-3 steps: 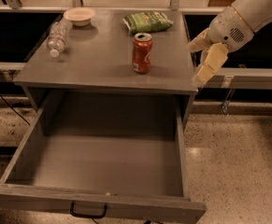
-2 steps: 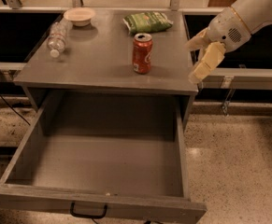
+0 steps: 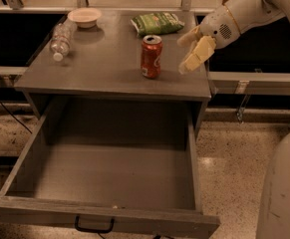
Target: Place coke can into top drawer
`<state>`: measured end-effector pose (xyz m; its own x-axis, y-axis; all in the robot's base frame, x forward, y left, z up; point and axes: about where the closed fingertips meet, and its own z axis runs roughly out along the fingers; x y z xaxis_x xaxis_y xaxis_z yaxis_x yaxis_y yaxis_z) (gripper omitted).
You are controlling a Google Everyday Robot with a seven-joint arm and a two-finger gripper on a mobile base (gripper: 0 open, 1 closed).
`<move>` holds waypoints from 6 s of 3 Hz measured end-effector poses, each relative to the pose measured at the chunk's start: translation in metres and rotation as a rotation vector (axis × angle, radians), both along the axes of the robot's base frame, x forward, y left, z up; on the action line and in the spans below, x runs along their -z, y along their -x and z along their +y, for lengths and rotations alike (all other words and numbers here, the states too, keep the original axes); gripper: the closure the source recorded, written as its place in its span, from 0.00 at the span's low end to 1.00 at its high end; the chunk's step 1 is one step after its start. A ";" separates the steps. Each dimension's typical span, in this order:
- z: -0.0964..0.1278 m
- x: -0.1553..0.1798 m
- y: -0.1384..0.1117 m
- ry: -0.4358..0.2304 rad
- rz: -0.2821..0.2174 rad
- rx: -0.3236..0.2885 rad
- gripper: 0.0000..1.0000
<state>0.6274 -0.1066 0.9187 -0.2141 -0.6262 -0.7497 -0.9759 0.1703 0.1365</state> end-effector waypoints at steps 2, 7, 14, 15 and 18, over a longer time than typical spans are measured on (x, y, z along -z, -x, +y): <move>0.009 0.007 -0.015 -0.056 -0.009 0.001 0.00; 0.081 0.006 -0.077 -0.258 -0.052 -0.103 0.00; 0.084 0.025 -0.073 -0.338 -0.025 -0.105 0.72; 0.084 0.025 -0.073 -0.338 -0.025 -0.105 0.97; 0.082 0.007 -0.080 -0.322 -0.083 -0.093 1.00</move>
Offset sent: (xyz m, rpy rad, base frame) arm 0.0344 0.0151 -0.0155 0.1417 -0.0188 0.0039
